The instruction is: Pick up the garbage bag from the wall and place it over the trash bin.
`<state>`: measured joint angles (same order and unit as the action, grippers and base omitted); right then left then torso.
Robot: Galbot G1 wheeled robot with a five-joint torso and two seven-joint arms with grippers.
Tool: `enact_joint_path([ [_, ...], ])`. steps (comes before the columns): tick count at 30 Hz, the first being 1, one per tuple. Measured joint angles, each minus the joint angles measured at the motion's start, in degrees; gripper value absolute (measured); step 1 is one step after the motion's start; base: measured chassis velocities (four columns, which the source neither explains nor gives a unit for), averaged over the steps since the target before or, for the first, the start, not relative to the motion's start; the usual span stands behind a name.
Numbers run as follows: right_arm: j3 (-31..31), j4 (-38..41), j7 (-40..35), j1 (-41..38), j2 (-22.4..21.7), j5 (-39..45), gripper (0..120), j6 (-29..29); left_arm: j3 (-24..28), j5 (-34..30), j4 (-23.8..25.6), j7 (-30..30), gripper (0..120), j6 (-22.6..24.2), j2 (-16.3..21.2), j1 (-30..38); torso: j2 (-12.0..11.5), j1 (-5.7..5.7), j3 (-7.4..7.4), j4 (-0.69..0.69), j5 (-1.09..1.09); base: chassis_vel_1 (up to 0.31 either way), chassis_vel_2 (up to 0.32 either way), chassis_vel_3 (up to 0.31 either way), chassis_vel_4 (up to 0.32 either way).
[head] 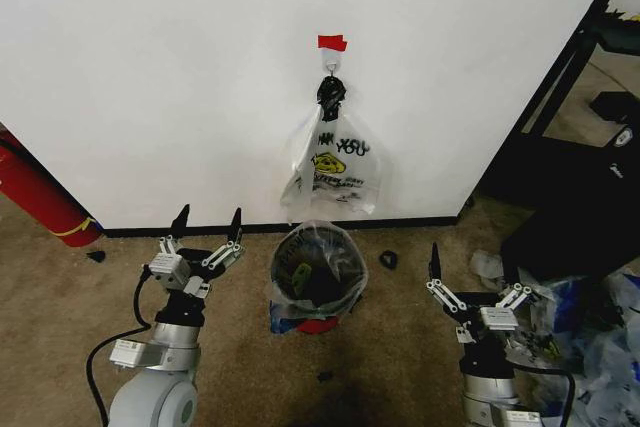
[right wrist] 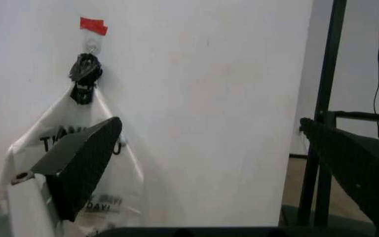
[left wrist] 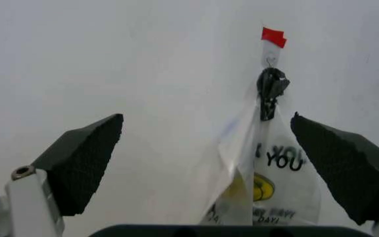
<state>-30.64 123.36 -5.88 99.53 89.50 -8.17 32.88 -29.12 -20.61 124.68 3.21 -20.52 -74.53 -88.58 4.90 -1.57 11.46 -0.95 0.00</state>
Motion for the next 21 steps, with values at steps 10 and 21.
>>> enact_joint_path([
  [10, -0.5, -0.3, 1.0, -0.2, 0.0, 0.3, 100, 1.4, 1.1, 1.4, 0.1, 0.0, 100, -0.8, -1.0, -0.8, 0.0, 0.0, 0.0, 0.0, 0.0, 0.0, 0.0, 0.0, 0.0],
  [21, 0.0, 2.3, 1.0, 0.4, -0.6, 3.0, 100, 0.4, 1.2, 1.1, 0.3, -0.9, 100, -1.9, -1.1, -0.9, 0.0, 0.0, 0.01, 0.0, 0.0, 0.0, 0.0, 0.0, 0.0],
])
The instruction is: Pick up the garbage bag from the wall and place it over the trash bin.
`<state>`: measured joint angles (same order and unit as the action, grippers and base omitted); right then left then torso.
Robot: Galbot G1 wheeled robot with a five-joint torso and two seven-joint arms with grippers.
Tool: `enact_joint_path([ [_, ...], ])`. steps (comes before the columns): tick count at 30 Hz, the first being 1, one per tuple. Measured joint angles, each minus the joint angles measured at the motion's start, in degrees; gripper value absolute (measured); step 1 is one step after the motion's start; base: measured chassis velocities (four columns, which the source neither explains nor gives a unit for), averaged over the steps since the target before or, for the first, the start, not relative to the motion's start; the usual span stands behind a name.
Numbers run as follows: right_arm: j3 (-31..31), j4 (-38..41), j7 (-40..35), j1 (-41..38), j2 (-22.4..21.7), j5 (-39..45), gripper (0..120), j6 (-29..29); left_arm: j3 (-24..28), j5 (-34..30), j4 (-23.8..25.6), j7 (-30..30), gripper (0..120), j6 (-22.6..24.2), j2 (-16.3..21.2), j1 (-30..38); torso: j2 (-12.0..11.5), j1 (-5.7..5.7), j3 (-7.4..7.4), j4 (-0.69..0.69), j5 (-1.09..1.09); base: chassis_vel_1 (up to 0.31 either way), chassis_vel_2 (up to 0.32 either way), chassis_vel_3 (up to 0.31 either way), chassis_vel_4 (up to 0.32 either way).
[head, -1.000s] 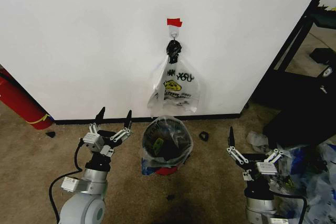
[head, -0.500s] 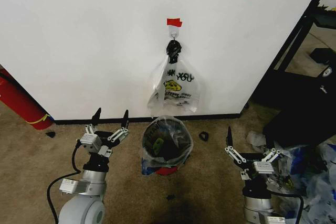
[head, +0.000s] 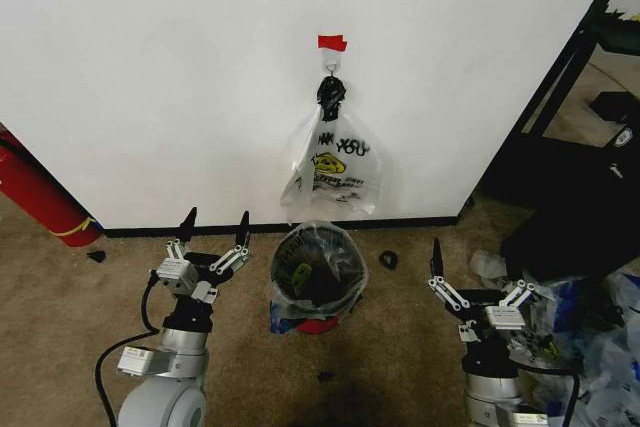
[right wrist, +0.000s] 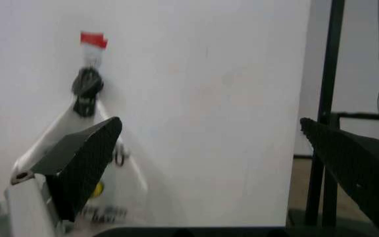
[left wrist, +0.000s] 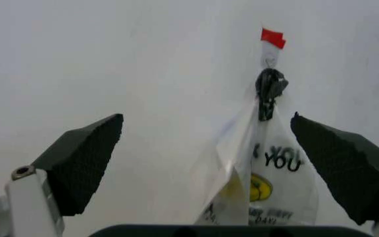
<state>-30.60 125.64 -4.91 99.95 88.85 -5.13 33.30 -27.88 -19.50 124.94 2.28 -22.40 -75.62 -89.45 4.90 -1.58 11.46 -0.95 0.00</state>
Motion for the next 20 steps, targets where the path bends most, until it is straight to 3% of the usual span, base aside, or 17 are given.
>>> enact_joint_path([
  [4, -1.5, 2.4, 2.9, -0.4, -0.1, 2.4, 100, 3.3, 0.2, -0.8, 1.2, 1.5, 100, -1.5, 0.1, 0.8, 0.0, 0.0, -0.01, 0.0, 0.01, 0.0, 0.0, 0.0, 0.0],
  [18, -2.7, 0.3, 3.1, -0.8, -0.5, 5.1, 100, 0.5, 0.1, -0.1, -1.0, 1.9, 100, -1.5, 0.3, 1.5, 0.0, 0.01, -0.01, -0.01, 0.01, 0.0, 0.0, 0.0, 0.0],
  [20, -2.8, -3.3, 0.9, -3.5, -0.8, 5.0, 100, 0.5, 0.3, 0.9, -3.7, 1.9, 100, -2.0, 0.9, 2.6, 0.0, 0.01, -0.01, 0.01, -0.02, 0.0, 0.0, 0.0, 0.0],
])
